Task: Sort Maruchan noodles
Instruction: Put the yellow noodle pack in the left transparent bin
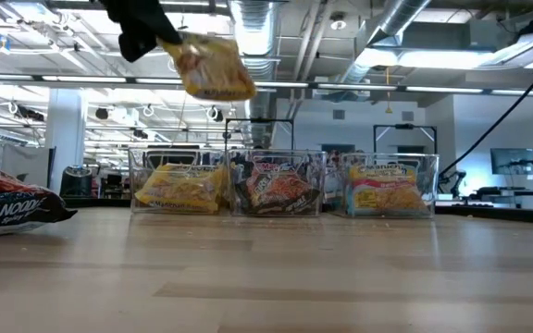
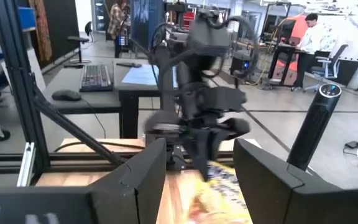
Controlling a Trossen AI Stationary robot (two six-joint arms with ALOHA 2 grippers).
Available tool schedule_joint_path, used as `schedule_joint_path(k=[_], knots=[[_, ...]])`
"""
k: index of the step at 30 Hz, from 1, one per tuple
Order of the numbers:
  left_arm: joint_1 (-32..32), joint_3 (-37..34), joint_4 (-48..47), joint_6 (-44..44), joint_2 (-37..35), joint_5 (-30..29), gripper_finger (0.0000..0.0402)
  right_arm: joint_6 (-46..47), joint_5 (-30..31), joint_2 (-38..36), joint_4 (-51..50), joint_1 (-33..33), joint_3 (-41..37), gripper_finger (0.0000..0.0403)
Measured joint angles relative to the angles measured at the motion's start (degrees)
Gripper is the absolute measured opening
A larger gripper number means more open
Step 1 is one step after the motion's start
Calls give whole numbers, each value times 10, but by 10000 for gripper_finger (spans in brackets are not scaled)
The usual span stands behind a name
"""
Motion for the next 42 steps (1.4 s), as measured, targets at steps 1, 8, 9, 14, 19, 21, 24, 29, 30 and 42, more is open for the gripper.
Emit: schedule_joint_path(k=[1,8,9,14,19,21,24,29,30,42], knots=[[15,0,-3,23,0,0,15,0,0,0,-1,-2,0,209],[126,0,-34,188,-1,42,11,5,0,0,2,-23,0,209],[142,0,-38,212,0,43,11,5,0,0,2,-26,0,209],[214,0,-44,351,0,45,10,5,0,0,1,-36,0,209],[269,0,-70,474,8,80,10,5,0,0,2,-40,0,209],[288,0,-91,509,14,87,10,5,0,0,1,-40,0,209],[312,0,-110,540,27,88,10,6,0,0,1,-43,0,209],[336,0,-126,572,50,96,10,7,0,0,1,-47,0,209],[338,0,-128,577,57,98,10,11,0,0,1,-47,0,209],[339,0,-130,585,132,144,11,39,0,0,-3,-56,0,209]])
